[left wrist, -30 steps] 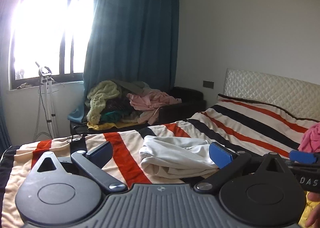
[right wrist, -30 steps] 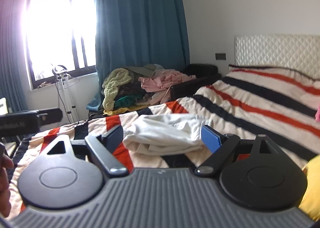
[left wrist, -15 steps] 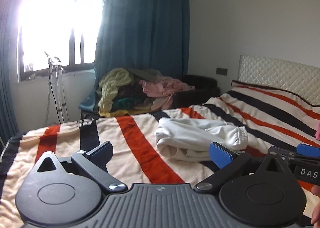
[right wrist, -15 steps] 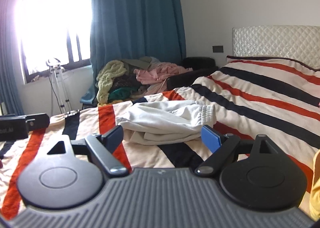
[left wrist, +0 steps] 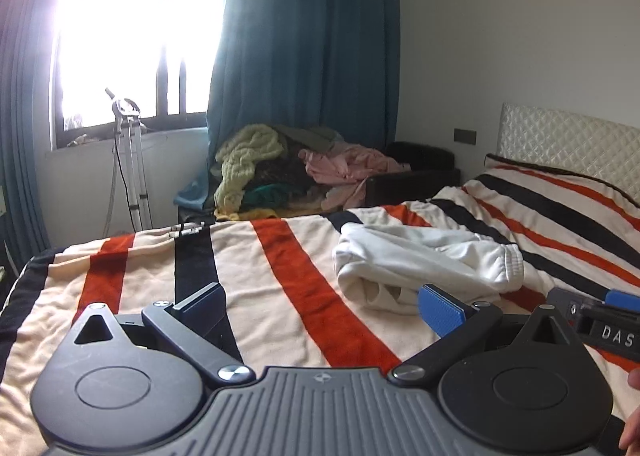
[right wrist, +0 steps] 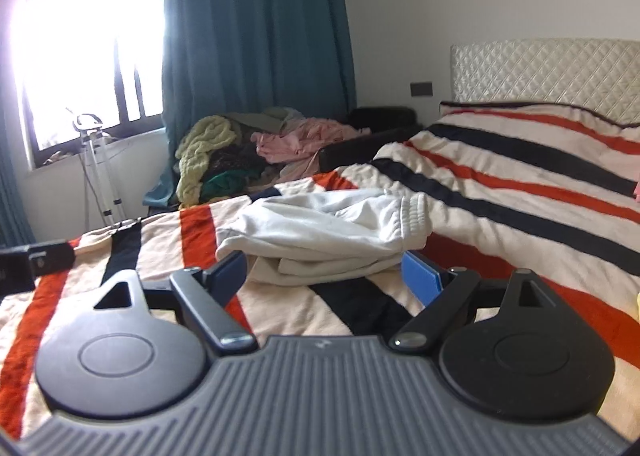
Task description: Fold clothes
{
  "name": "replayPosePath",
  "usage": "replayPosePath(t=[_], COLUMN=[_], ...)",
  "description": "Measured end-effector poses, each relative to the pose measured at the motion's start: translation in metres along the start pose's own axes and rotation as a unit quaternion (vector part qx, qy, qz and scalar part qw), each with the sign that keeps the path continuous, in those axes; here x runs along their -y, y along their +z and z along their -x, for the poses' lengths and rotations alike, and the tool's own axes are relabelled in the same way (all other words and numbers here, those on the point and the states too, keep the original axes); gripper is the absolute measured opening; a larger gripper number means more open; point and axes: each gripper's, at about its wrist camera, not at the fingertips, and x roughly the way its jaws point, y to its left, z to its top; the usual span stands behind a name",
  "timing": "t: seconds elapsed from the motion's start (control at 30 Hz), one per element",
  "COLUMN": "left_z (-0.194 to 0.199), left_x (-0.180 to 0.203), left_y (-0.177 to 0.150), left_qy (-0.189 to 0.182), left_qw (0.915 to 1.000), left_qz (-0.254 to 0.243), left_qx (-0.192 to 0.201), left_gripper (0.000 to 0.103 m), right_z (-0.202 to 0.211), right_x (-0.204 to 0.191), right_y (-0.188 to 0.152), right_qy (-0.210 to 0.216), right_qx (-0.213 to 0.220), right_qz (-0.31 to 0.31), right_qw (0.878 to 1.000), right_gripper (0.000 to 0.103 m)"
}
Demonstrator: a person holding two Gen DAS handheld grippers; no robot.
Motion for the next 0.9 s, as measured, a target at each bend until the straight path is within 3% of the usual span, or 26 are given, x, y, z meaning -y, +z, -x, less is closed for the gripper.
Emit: replayPosePath(t=[0.9], left_z=[0.006], left_x=[0.014], left_y=[-0.011], left_qy=[0.009], left_qw=[0.9998], left_qz=[-0.017], left_qx=[0.004], left_gripper=[0.103], right_z=[-0.007], right_x=[-0.006], right_y=[-0.002], right_qy=[-0.009], right_qx=[-0.011], right_qz=[0.014], right_qw=[1.000], right_gripper=[0.086])
